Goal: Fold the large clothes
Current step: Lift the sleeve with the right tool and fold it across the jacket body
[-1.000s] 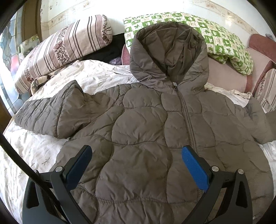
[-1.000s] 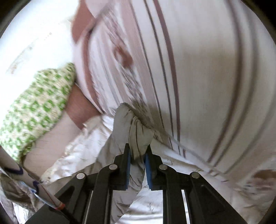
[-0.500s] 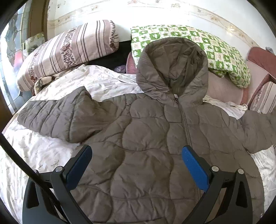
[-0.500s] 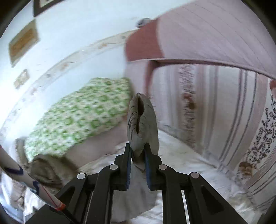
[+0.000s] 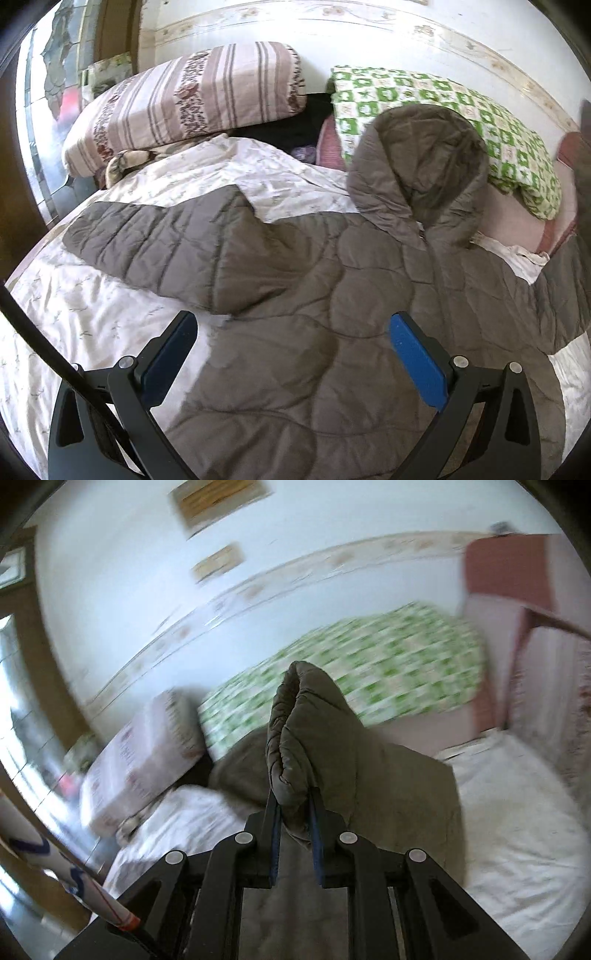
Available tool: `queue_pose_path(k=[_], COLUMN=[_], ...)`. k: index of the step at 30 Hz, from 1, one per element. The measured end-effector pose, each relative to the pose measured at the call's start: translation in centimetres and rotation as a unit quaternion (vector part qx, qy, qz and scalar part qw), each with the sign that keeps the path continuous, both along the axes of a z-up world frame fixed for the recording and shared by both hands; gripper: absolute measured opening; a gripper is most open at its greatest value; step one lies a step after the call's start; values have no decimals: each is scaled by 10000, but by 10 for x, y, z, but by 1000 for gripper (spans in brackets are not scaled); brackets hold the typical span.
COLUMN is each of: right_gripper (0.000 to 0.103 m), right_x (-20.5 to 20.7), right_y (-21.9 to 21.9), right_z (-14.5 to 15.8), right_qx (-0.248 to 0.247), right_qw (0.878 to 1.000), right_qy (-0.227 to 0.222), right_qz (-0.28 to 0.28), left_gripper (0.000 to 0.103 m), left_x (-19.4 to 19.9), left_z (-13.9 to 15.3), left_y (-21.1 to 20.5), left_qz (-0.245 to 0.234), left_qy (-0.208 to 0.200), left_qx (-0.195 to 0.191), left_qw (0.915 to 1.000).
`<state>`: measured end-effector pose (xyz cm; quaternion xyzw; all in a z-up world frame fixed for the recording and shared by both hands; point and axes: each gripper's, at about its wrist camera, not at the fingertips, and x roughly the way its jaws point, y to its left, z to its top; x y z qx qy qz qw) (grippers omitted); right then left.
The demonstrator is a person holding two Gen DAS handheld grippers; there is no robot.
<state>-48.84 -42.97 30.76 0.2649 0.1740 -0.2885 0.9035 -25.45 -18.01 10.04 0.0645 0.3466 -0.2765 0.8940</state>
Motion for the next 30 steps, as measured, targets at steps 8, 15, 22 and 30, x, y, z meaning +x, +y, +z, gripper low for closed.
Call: queue_pose_path(k=[8,15,22,30], right_gripper=[15,15,42,61], right_x=[102,162,163,86], right_y=[35,42,46,-9], right_z=[-99,-206,-238,-194], right_qx=[601,1322,1816,924], right_qw=[9930,9771,9576,9860], right_qy=[526,1095,1258,1119], right_qz=[869,1260,1852,826], left_gripper=[103,103,103,103], left_x=[20,30,33,42], left_z=[-5,-9,-14,-26], left_y=[16,20,10,-11], left_qz=[334,456,386,228], left_qy=[105,227,307,542], left_qx=[44,42,64,144], left_qw=[9994,9987,9988,9982])
